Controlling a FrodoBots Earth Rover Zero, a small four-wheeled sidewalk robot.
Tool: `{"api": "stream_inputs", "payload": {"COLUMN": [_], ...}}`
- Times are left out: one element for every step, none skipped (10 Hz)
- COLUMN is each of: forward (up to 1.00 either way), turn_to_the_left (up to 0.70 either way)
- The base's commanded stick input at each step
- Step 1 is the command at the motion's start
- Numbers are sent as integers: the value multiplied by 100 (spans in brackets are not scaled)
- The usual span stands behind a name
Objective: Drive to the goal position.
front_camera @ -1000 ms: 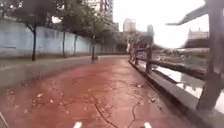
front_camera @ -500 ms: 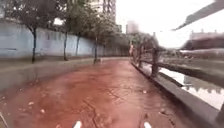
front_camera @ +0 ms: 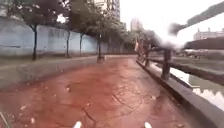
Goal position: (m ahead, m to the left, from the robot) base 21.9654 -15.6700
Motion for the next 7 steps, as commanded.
{"api": "stream_inputs", "payload": {"forward": [50, 50, 50, 50, 50, 50, 50], "turn_to_the_left": [0, 0, 0, 0, 0, 0, 0]}}
